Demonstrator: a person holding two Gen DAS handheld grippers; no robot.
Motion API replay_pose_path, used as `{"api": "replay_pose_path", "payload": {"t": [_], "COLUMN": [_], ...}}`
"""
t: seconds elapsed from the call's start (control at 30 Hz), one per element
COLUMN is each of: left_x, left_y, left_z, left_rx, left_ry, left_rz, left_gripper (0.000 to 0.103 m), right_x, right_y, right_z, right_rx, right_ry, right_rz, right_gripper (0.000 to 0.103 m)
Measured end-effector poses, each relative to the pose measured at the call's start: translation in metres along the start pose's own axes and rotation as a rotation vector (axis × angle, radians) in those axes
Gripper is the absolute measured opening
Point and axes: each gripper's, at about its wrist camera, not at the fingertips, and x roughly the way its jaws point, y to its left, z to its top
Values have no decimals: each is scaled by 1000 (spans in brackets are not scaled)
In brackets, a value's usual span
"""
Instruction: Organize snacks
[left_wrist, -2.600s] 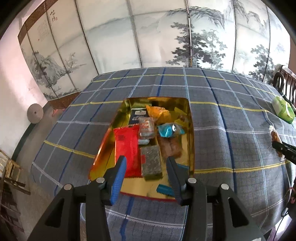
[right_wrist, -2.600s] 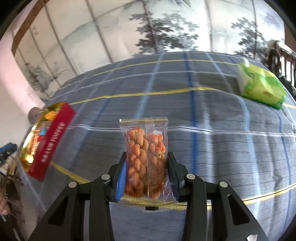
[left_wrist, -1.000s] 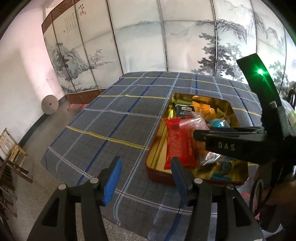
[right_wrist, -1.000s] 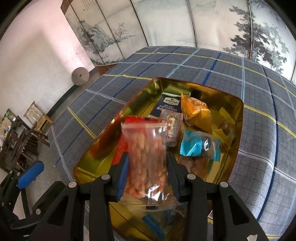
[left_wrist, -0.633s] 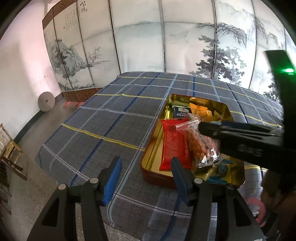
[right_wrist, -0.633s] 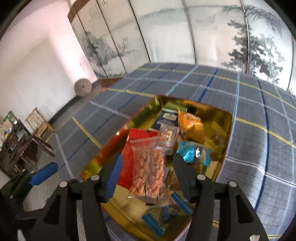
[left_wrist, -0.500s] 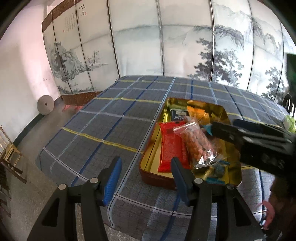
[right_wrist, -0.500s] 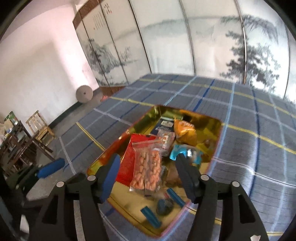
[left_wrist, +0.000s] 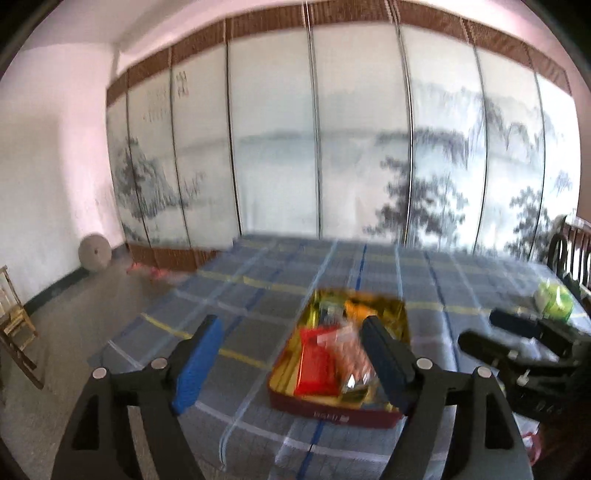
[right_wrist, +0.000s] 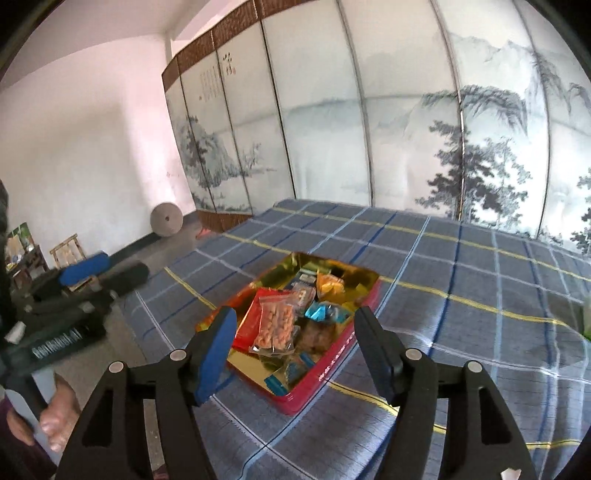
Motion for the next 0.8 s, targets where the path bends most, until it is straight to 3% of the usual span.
{"api": "replay_pose_path", "payload": {"t": [0.13,0.2,0.27,0.47,0.8], "left_x": [-36,-48,-54,-71,-60], "left_y": [-3,-3,-5,-13,-17], "left_z": [21,27,31,31,26], "left_rx": [3,-7,-6,-6,2], "left_ry": [-85,-74,-55,-88,-45], "left_rz": [-28,-68,-62,-57,-38], "left_gripper": [86,94,103,103,103], "right_x": [-22,-33,-43,-55,-56], "right_y": [2,3,5,3,-4], "right_z": [6,8,9,6,-3], "right_rx": [-9,-11,-15,-22,-13], "right_ry": [-49,-73,-91,-112,-99], "right_rz": [-3,-6,-9,-20,-28], "right_gripper": [68,69,70,72,76]}}
